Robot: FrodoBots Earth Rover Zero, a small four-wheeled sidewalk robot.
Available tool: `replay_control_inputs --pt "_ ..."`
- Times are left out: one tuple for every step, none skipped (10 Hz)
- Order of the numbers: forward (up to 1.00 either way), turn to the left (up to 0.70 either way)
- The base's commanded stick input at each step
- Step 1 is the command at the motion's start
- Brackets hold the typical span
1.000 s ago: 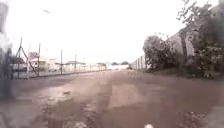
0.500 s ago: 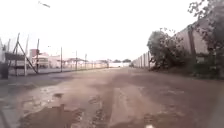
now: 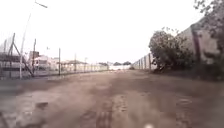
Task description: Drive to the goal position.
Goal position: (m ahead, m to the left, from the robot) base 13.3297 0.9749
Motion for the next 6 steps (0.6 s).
replay_control_inputs --pt "1.00 0.00" --pt "1.00 0.00" --pt "1.00 -0.13" --pt "1.00 -0.39" --pt "1.00 -0.40" --pt "1.00 -0.40"
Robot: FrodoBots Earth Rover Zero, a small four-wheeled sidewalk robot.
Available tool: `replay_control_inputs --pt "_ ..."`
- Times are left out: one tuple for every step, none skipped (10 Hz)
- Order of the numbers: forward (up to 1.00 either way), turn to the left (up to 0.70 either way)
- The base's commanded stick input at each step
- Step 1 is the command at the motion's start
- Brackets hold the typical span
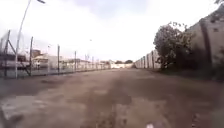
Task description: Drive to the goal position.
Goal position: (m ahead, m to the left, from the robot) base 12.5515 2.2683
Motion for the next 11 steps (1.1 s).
replay_control_inputs --pt "1.00 -0.40" --pt "1.00 -0.40" --pt "1.00 -0.18" --pt "1.00 0.00" --pt "1.00 0.00" --pt "1.00 0.00" --pt "1.00 0.00" --pt "1.00 0.00" --pt "1.00 0.00" --pt "1.00 0.00" --pt "1.00 0.00"
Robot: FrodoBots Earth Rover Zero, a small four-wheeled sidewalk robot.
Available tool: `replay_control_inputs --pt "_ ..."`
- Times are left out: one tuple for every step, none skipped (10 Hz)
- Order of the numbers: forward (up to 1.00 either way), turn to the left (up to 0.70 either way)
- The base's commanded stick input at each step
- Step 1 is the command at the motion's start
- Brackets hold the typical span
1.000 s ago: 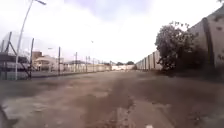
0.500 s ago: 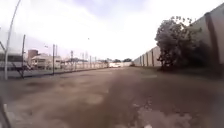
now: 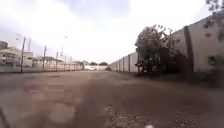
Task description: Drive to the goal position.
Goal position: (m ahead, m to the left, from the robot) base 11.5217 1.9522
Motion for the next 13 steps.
replay_control_inputs --pt "1.00 0.00" --pt "1.00 0.00" --pt "1.00 0.00" --pt "1.00 0.00" --pt "1.00 0.00" --pt "1.00 0.00" --pt "1.00 0.00" --pt "1.00 0.00" --pt "1.00 0.00" --pt "1.00 0.00" --pt "1.00 0.00" --pt "1.00 0.00" --pt "1.00 0.00"
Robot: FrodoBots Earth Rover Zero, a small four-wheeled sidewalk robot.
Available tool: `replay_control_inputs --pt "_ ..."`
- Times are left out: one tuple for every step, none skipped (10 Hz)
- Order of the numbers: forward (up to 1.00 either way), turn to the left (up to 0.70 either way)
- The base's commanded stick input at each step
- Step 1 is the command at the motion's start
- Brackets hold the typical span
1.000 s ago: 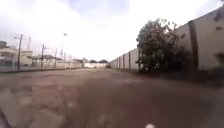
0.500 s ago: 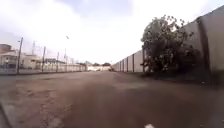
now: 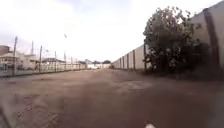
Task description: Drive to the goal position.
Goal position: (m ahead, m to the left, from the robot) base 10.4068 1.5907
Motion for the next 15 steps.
replay_control_inputs --pt "1.00 0.00" --pt "1.00 0.00" --pt "1.00 0.00" --pt "1.00 0.00" --pt "1.00 0.00" --pt "1.00 0.00" --pt "1.00 0.00" --pt "1.00 0.00" --pt "1.00 0.00" --pt "1.00 0.00" --pt "1.00 0.00" --pt "1.00 0.00" --pt "1.00 0.00" --pt "1.00 0.00" --pt "1.00 0.00"
